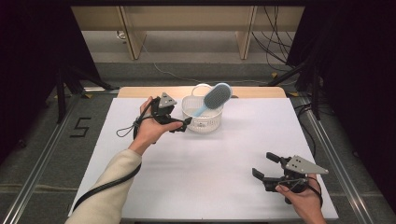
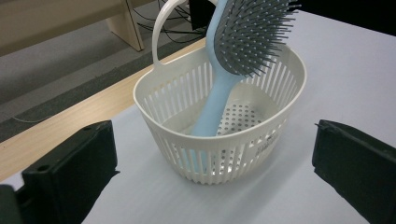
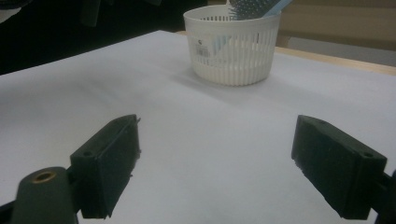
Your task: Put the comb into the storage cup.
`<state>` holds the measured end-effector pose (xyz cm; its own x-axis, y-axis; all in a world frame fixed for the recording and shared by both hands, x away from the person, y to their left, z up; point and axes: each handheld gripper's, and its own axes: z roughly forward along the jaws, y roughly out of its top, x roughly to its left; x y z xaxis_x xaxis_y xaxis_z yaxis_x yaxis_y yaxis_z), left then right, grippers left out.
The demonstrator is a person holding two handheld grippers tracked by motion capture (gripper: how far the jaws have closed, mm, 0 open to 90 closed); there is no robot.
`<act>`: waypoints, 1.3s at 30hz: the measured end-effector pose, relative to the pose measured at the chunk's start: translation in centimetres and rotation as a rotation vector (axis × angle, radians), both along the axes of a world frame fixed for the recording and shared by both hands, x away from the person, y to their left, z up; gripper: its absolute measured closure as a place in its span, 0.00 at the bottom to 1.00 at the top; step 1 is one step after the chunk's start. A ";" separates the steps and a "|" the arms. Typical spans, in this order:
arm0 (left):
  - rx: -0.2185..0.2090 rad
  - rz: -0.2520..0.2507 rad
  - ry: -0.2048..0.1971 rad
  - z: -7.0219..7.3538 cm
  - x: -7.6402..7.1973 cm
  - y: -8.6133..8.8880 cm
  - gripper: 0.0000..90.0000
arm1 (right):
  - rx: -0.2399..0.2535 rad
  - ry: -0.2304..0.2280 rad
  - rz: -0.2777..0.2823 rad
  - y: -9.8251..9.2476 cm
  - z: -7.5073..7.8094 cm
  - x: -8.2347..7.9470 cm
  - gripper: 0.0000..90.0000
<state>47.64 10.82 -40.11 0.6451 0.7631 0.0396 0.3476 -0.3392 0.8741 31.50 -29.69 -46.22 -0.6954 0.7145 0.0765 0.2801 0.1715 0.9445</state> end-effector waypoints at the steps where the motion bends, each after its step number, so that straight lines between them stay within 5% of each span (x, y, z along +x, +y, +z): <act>1: -0.003 0.001 -0.002 0.0 -0.1 0.1 0.00 | 0.000 0.000 0.000 0.0 0.0 0.0 0.18; 39: -0.022 0.030 -0.007 -0.8 -4.3 5.0 0.00 | -0.003 -0.002 -0.006 0.0 0.0 0.0 0.18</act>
